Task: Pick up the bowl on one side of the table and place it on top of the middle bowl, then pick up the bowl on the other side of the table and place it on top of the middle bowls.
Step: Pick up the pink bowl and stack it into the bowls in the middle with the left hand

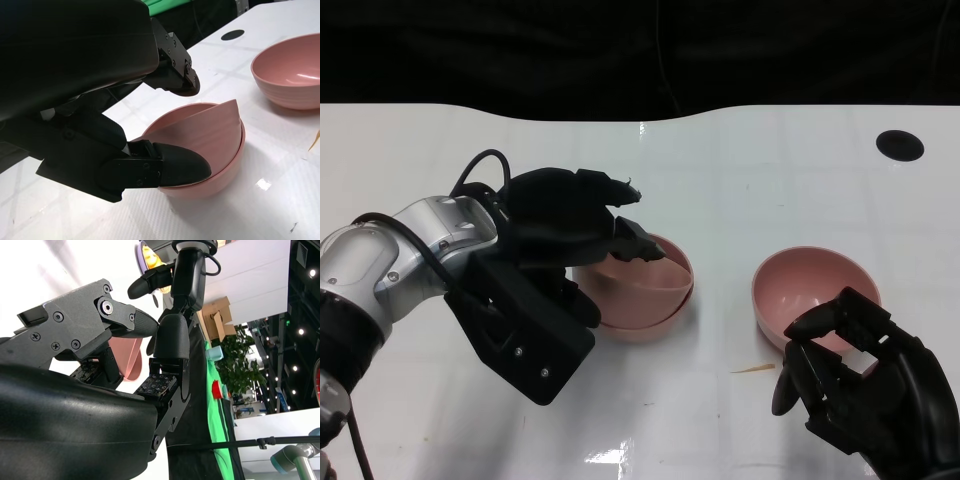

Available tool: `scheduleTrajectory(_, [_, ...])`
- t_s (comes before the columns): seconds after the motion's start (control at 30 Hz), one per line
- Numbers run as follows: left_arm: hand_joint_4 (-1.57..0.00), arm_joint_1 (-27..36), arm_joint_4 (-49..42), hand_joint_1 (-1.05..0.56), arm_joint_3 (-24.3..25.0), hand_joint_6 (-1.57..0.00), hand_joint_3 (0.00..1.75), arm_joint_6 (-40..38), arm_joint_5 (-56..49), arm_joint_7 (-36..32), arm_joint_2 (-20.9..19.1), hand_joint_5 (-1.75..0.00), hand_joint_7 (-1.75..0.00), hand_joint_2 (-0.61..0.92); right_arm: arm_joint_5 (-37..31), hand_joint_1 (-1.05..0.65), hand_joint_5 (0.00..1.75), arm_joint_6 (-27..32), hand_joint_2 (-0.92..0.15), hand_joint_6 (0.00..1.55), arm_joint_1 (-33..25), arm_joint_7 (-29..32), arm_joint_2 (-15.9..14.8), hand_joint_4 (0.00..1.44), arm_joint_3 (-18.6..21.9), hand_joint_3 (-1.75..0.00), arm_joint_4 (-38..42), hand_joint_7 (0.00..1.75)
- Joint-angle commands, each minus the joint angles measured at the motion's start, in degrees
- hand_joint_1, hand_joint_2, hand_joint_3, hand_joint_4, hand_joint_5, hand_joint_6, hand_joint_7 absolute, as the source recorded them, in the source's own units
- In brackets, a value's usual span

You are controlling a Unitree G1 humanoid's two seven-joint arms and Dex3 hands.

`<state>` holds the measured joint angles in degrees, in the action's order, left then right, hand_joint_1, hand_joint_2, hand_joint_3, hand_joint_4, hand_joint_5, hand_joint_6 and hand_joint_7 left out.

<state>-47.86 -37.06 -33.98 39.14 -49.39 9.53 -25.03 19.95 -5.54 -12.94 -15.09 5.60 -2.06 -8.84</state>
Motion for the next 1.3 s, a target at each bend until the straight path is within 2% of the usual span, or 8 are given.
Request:
scheduleTrajectory(0.03, [-0.09, 0.97, 0.50, -0.89, -0.23, -0.39, 0.57, -0.30, 0.00, 0.22, -1.02, 0.00, 0.00, 0.92, 0.38, -0.20, 1.69, -0.04, -0.67, 0.80, -0.51, 0.19, -0.26, 0.83, 0.42, -0.74, -1.08, 1.29])
scheduleTrajectory(0.1, [-0.09, 2.99, 0.63, -0.87, 0.33, -0.40, 0.55, -0.28, -0.10, -2.69, -1.32, 0.00, -0.01, 0.92, 0.53, -0.20, 1.69, -0.25, -0.67, 0.80, -0.38, -0.26, -0.60, 0.83, 0.66, -0.74, -0.75, 1.29])
scheduleTrajectory(0.2, [-0.01, 5.06, -0.16, -0.88, 0.30, -0.26, 0.60, -0.15, -0.90, -7.17, -1.29, 0.00, 0.00, 0.92, 0.64, -0.20, 1.68, -0.17, -0.67, 0.80, -0.46, -0.39, -0.83, 0.83, 0.73, -0.74, -0.80, 1.29])
scheduleTrajectory(0.3, [0.00, 5.18, -0.27, -0.88, 0.16, -0.24, 0.61, -0.18, -1.16, -7.96, -1.31, 0.00, 0.00, 0.92, 0.64, -0.20, 1.68, -0.14, -0.67, 0.80, -0.50, -0.36, -0.79, 0.83, 0.72, -0.74, -0.86, 1.29])
scheduleTrajectory(0.43, [0.00, 6.82, -1.58, -0.90, 0.08, -0.08, 0.64, -1.41, -1.46, -10.62, -0.46, 0.00, 0.00, 0.92, 0.63, -0.20, 1.68, -0.55, -0.68, 0.79, -0.67, -0.66, -0.82, 0.83, 0.71, -0.74, -0.95, 1.29])
scheduleTrajectory(0.57, [0.00, 6.78, -1.89, -0.91, -0.27, -0.06, 0.65, -1.59, -1.44, -11.25, -0.44, 0.00, 0.00, 0.92, 0.63, -0.20, 1.69, -0.53, -0.68, 0.79, -0.70, -0.72, -0.81, 0.82, 0.74, -0.73, -0.99, 1.30])
scheduleTrajectory(0.83, [0.00, 8.92, -4.18, -0.91, -1.32, 0.00, 0.65, -3.96, -3.41, -18.05, 0.87, 0.00, 0.00, 0.92, 0.62, -0.20, 1.68, 0.38, -0.67, 0.79, -0.96, -0.19, -0.77, 0.83, 0.65, -0.74, -1.88, 1.30])
scheduleTrajectory(1.3, [0.00, 9.43, -6.03, -0.92, -2.90, 0.00, 0.70, -5.90, -4.03, -20.72, 1.44, 0.00, 0.00, 0.92, 0.87, -0.20, 1.69, 0.47, -0.67, 0.79, -0.90, -0.71, -0.98, 0.83, 0.85, -0.75, -1.77, 1.29])
